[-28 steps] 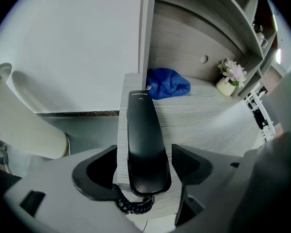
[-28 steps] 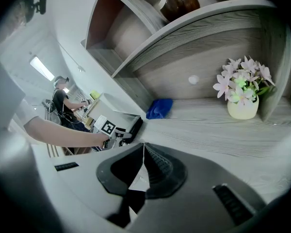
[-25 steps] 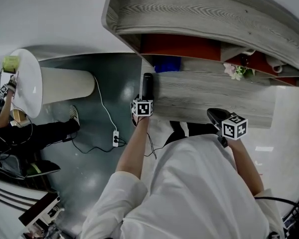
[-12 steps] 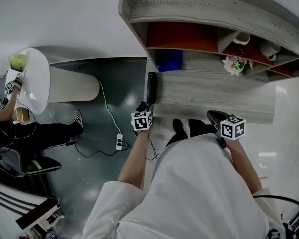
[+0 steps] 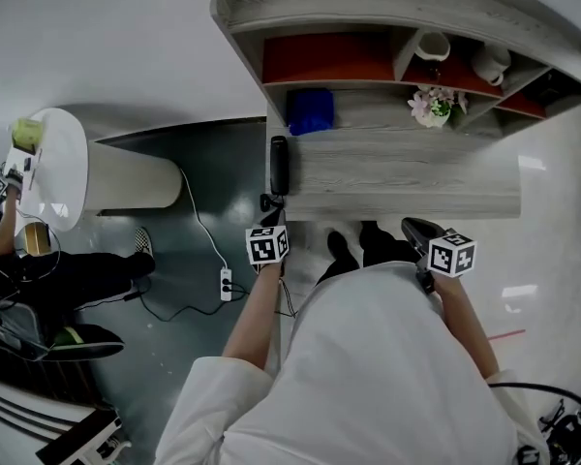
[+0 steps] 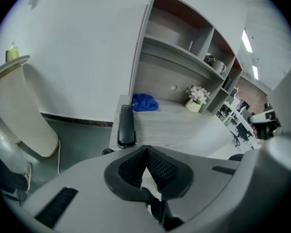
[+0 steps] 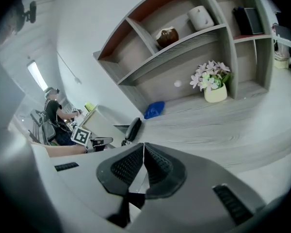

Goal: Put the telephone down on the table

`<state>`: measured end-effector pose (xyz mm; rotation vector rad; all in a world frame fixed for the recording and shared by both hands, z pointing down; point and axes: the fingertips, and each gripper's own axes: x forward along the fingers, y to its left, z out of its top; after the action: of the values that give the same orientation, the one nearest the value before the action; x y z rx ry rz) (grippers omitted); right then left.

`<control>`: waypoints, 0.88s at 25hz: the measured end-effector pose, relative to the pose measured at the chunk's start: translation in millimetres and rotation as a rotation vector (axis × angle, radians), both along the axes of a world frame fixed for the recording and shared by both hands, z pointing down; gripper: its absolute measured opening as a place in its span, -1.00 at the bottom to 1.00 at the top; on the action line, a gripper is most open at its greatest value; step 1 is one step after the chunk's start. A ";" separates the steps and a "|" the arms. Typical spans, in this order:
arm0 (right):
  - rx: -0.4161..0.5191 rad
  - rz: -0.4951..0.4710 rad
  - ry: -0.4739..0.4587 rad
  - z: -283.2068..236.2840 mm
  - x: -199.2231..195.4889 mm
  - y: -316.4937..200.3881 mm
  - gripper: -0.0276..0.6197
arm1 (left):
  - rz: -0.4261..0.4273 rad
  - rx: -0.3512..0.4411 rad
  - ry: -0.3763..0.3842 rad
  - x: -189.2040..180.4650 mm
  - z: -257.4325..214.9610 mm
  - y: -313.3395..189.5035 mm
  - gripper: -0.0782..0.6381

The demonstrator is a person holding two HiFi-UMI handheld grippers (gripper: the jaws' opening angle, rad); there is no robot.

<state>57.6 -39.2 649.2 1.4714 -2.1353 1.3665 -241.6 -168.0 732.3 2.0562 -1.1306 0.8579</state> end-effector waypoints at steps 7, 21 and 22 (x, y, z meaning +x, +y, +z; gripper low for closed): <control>0.026 0.042 -0.037 -2.4 20.7 16.6 -0.85 | 0.085 0.009 0.099 34.4 -28.1 32.9 -0.75; 0.078 -0.168 -0.030 -19.1 85.5 77.9 -0.86 | -0.099 -0.056 0.280 96.3 -52.0 173.8 -0.75; 0.078 -0.178 -0.030 -18.5 93.6 84.7 -0.86 | -0.114 -0.056 0.281 102.6 -52.2 183.1 -0.75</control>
<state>151.2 45.5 630.7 1.2589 -2.3000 1.2642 -139.0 15.1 680.1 1.9718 -1.0449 0.5197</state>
